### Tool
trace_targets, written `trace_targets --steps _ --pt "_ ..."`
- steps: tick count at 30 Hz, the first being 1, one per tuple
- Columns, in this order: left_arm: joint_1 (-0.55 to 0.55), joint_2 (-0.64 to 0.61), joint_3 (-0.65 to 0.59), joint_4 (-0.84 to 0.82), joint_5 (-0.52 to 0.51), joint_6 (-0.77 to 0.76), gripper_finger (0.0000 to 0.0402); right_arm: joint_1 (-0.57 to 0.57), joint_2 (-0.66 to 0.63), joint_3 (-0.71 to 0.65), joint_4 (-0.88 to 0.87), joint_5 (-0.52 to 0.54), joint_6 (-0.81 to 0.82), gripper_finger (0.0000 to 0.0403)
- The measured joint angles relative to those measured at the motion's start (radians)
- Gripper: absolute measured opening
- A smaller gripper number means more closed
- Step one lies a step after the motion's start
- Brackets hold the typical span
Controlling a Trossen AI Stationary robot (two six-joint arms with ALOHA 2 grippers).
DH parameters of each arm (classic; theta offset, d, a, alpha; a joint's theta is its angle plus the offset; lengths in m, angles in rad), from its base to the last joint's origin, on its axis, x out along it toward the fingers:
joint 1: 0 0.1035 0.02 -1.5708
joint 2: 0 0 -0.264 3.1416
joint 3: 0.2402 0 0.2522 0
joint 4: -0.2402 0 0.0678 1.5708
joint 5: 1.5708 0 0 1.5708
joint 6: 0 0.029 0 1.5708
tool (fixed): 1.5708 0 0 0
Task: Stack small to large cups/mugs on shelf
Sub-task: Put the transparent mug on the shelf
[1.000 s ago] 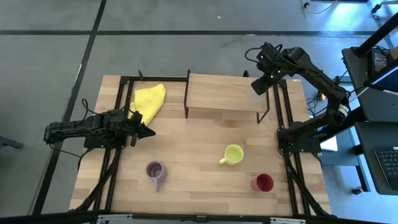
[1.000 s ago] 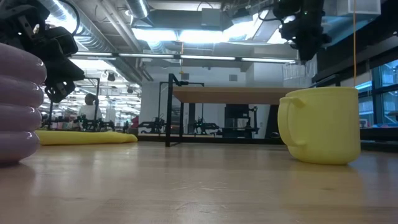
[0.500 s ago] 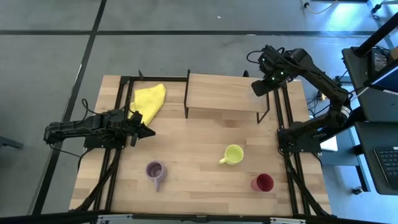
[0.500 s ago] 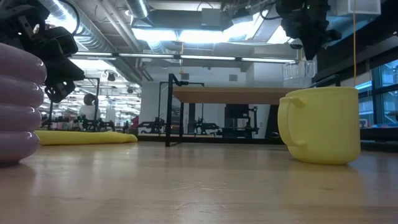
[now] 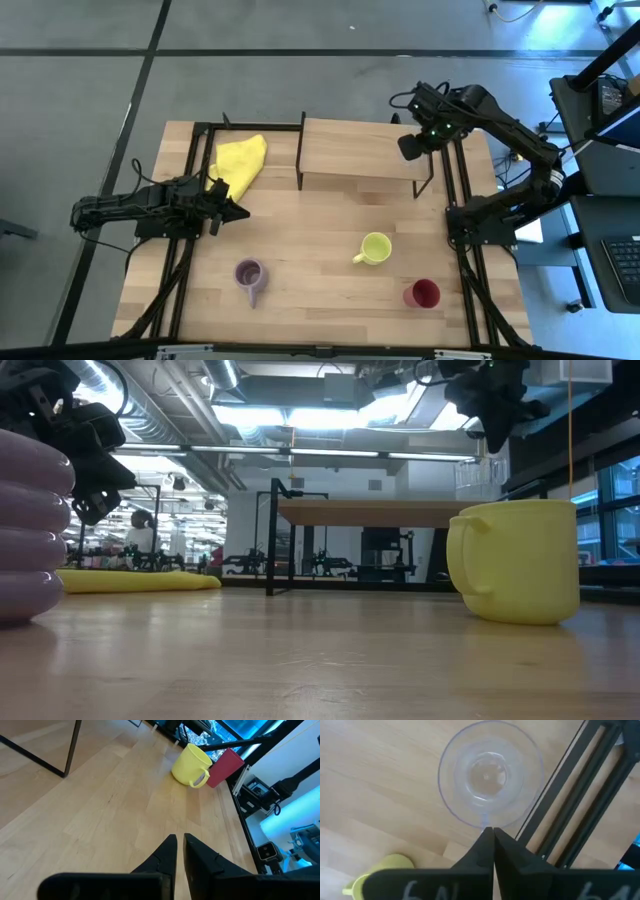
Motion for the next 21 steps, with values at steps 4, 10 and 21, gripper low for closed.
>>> trace_targets --steps 4,10,21 --pt "0.000 0.000 0.000 0.000 0.000 0.000 0.0027 0.020 -0.015 0.000 0.000 -0.053 0.018 0.0004" --pt "0.000 0.000 0.000 0.000 0.000 0.000 0.0027 0.041 -0.074 0.000 -0.002 0.029 0.071 0.0002" --pt "0.000 0.000 0.000 0.000 0.000 0.000 0.0027 0.042 -0.113 -0.166 -0.003 -0.087 0.137 0.0002"
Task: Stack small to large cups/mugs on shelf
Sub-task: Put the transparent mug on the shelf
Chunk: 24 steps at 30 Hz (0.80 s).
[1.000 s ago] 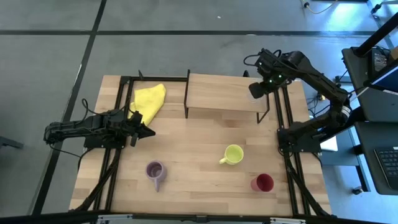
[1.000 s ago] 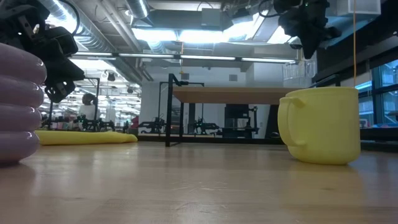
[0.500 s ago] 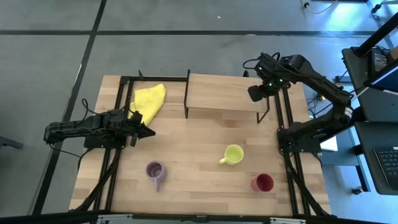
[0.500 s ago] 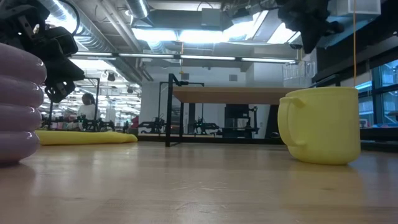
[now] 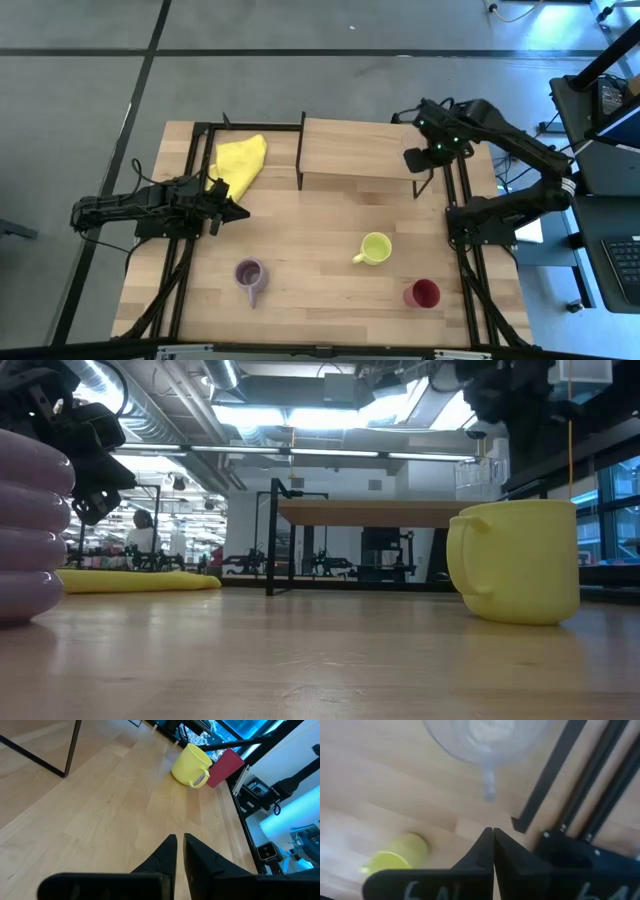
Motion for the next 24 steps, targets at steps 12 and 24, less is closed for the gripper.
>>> trace_targets --steps 12,24 --pt "0.000 0.000 0.000 0.000 0.000 0.000 0.0027 -0.007 -0.022 -0.039 0.056 0.117 -0.051 0.0002" --pt "0.000 0.000 0.000 0.000 0.000 0.000 0.0027 -0.009 -0.019 -0.044 0.122 0.093 -0.116 0.0002"
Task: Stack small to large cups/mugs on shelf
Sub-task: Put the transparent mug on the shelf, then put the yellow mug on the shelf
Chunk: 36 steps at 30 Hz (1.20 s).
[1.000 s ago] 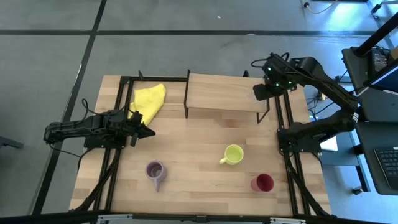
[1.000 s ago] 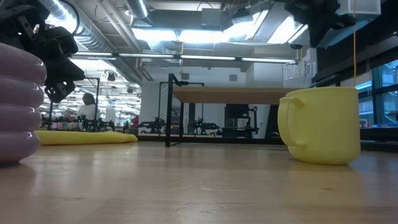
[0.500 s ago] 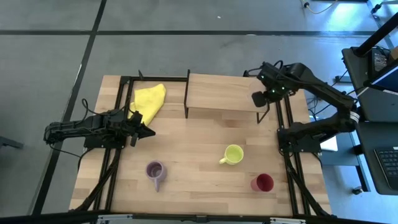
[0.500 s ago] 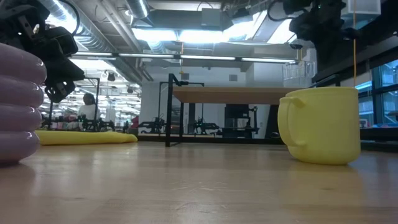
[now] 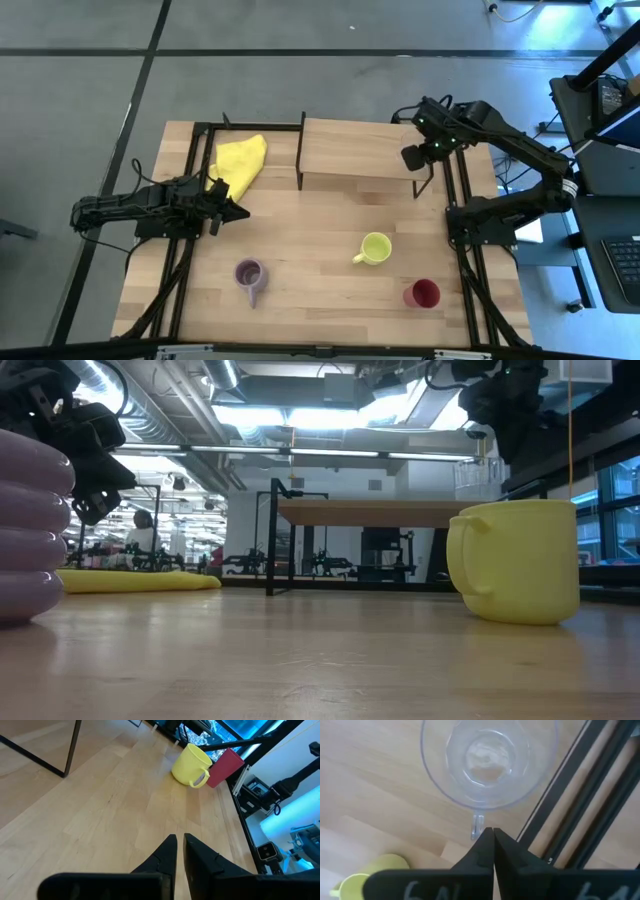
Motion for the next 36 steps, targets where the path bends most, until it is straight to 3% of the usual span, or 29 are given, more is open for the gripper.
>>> trace_targets --steps 16,21,27,36 --pt "0.000 0.000 0.000 0.000 0.000 0.000 0.0027 0.000 0.000 0.000 0.042 -0.064 -0.008 0.0003" --pt "0.000 0.000 0.000 0.000 0.000 0.000 0.0027 0.000 0.000 0.000 0.005 -0.029 -0.020 0.0006" --pt "0.000 0.000 0.000 0.000 0.000 0.000 0.0027 0.000 -0.020 0.013 -0.122 0.094 0.001 0.0038" --pt "0.000 0.000 0.000 0.000 0.002 0.000 0.0027 0.000 -0.149 0.018 -0.109 0.068 0.077 0.0101"
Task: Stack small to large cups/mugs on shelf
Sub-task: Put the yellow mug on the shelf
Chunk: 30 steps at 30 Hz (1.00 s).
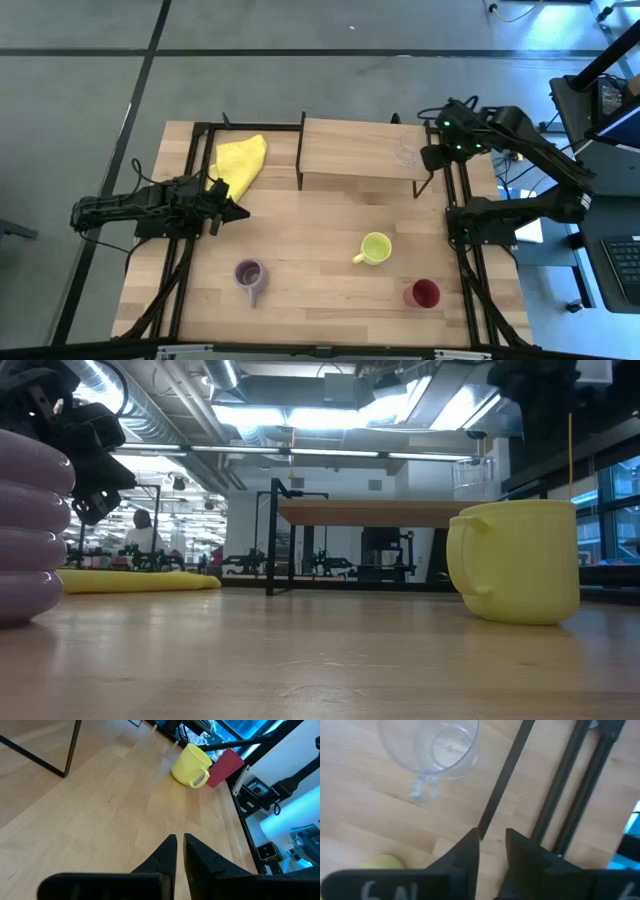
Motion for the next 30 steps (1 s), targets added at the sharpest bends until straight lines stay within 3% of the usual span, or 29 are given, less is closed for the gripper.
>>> trace_targets --steps 7,14,25,30 --pt "0.000 0.000 0.000 0.006 -0.002 -0.001 0.0027 0.006 -0.120 0.089 0.110 -0.011 -0.001 0.0142" --pt "0.000 0.000 0.000 0.006 -0.012 0.030 0.0027 0.008 -0.204 0.137 0.213 0.008 0.006 0.0143" --pt "0.000 0.000 0.000 0.005 -0.197 0.586 0.0027 0.008 -0.226 0.136 0.200 0.009 0.026 0.0139" --pt "0.000 0.000 0.000 0.057 -0.226 0.561 0.0027 0.008 -0.206 0.130 0.134 -0.128 0.028 0.0139"
